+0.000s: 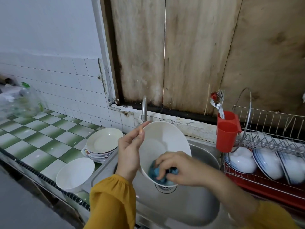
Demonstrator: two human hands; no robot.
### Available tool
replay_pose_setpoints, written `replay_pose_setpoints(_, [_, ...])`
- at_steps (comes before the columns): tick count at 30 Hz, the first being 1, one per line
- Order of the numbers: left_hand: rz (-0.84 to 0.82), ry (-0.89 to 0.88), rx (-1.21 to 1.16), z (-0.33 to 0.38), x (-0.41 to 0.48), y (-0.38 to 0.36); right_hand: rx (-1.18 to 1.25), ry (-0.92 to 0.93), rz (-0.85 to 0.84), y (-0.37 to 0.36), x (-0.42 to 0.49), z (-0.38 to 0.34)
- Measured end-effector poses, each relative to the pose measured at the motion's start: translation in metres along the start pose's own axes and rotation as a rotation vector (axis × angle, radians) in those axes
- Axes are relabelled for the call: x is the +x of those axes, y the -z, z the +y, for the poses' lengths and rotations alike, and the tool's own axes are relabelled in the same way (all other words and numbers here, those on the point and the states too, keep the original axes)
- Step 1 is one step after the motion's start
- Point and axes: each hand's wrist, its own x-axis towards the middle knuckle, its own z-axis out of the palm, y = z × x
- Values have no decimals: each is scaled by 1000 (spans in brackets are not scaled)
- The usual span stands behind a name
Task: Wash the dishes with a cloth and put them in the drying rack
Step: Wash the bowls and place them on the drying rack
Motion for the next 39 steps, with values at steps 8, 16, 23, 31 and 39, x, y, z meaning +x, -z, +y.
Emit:
replay_pose_setpoints(8, [-74, -25, 74, -11, -6, -23, -189, -9, 616, 11, 24, 24])
replay_pose_setpoints(16, [-58, -35, 121, -14, -2, -8, -293, -94, 8, -3, 14, 19])
replay_pose_setpoints(23, [-44, -103, 184, -13, 0, -23, 249, -97, 621, -17, 35, 10])
replay_pose_setpoints(31, [-18, -44, 95, -2, 12, -2, -376, -71, 412, 1, 28, 42])
replay_pose_setpoints(39, [-44, -70, 120, 10, 28, 4, -520, -45, 464, -8, 53, 29])
